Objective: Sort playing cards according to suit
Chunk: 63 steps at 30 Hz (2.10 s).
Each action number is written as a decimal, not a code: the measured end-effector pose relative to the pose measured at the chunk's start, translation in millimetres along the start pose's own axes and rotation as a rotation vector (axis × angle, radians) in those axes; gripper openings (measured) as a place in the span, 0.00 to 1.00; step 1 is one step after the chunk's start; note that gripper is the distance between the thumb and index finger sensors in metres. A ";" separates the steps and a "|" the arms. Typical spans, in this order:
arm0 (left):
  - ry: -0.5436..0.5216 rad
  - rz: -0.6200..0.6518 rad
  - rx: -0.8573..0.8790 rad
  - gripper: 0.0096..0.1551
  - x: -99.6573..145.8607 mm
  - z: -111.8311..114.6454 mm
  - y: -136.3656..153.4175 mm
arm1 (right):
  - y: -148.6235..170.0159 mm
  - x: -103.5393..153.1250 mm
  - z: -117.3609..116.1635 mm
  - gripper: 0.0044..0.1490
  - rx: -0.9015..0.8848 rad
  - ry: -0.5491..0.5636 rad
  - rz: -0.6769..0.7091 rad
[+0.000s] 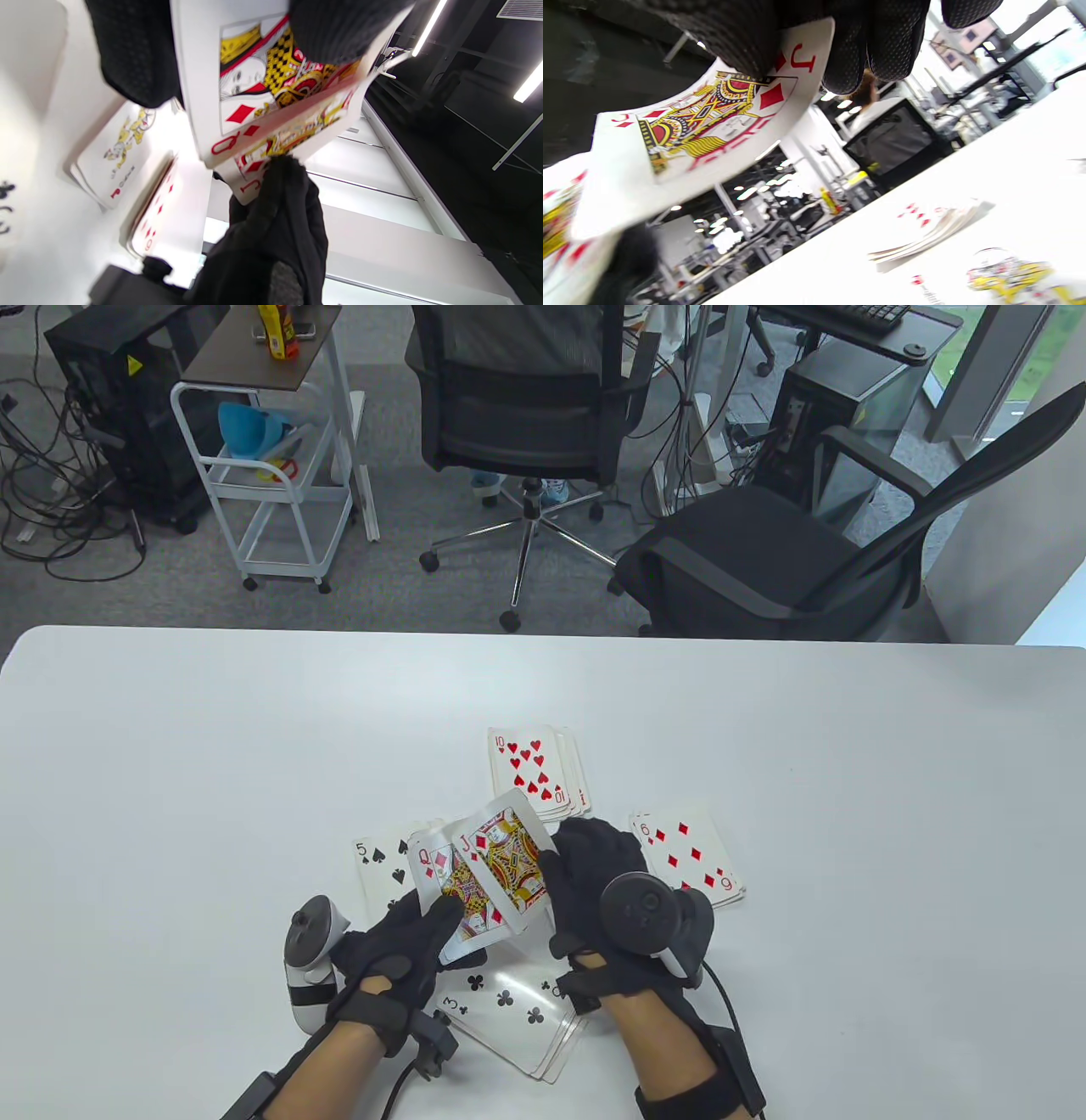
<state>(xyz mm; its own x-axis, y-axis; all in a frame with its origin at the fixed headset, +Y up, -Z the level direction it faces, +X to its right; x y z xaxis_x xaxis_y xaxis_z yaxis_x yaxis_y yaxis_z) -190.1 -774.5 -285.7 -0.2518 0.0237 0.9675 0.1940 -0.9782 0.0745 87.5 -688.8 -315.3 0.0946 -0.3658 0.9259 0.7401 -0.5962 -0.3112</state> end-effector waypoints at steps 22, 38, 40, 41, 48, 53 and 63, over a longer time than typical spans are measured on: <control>0.001 0.020 0.016 0.27 -0.7 0.8 -6.0 | 102.6 -6.0 46.4 0.39 0.372 -0.037 -0.492; -0.015 0.019 -0.002 0.27 -0.7 -1.3 -5.5 | -26.6 6.0 -14.5 0.36 -0.147 -0.120 0.068; -0.017 0.018 -0.005 0.27 -0.6 -1.5 -5.7 | -30.3 7.9 -20.7 0.36 -0.125 -0.158 0.078; -0.017 0.018 -0.010 0.27 -0.7 -1.7 -5.8 | -31.2 8.7 -23.9 0.37 -0.123 -0.169 0.078; -0.018 0.023 -0.020 0.26 0.3 -2.5 -7.7 | -37.0 12.9 -38.7 0.38 -0.103 -0.244 0.102; -0.038 0.030 -0.018 0.26 1.5 -5.0 -8.4 | -42.3 16.1 -45.4 0.37 -0.070 -0.258 0.117; -0.011 0.013 0.019 0.28 1.6 -2.4 -6.4 | -45.6 15.9 -35.2 0.23 -0.052 -0.125 0.144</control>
<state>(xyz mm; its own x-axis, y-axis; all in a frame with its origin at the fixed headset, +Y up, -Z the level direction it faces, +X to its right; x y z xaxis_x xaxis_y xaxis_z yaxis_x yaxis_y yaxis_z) -194.0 -768.7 -285.2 -0.2386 0.0133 0.9710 0.2151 -0.9744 0.0662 31.8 -692.6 -294.0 0.2814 -0.3607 0.8892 0.6780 -0.5810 -0.4503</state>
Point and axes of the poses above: the tracker on the back of each hand, its own y axis roughly to the little-finger side, its own x axis roughly from the fingertips to the wrist, z = x × y, the point moved 2 cm from there along -x, roughly from the wrist to the fingertips, and after that the axes turned 4 degrees about z, right-handed, at the moved point
